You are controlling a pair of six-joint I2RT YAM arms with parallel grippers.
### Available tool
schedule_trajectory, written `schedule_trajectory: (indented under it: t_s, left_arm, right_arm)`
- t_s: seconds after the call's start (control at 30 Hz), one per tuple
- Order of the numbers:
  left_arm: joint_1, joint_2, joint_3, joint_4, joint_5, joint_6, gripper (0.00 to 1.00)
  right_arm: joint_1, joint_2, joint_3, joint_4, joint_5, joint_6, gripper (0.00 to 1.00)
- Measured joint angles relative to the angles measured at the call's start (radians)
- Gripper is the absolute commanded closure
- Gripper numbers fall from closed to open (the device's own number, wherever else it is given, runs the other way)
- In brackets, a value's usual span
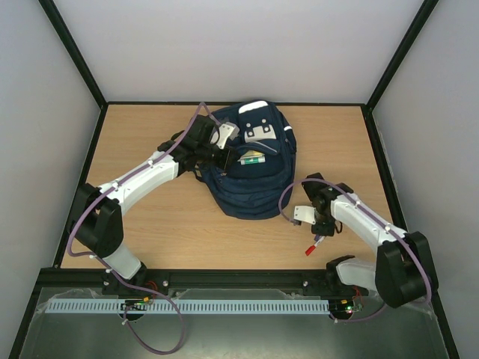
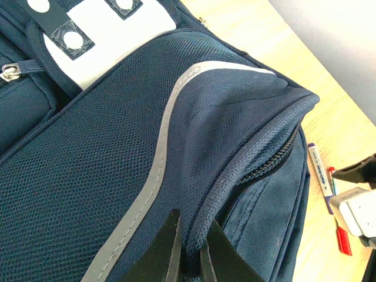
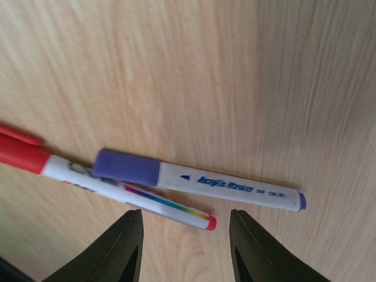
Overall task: Pack the student bag
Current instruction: Pick up the stationery from the center of the board.
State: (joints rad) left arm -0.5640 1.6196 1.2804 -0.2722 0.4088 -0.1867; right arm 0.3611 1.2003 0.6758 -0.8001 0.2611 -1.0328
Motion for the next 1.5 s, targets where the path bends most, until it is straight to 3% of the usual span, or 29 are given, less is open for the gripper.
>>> schedule_trajectory:
  t_s: [0.57, 1.5]
  left_arm:
    - [0.000, 0.000, 0.000, -0.003, 0.000, 0.000, 0.95]
    - [0.002, 0.000, 0.000, -0.005, 0.000, 0.000, 0.94]
  right_arm:
    - [-0.065, 0.182, -0.029, 0.213, 0.087, -0.110, 0.59]
    - [-0.154, 0.058, -0.036, 0.144, 0.066, -0.192, 0.55]
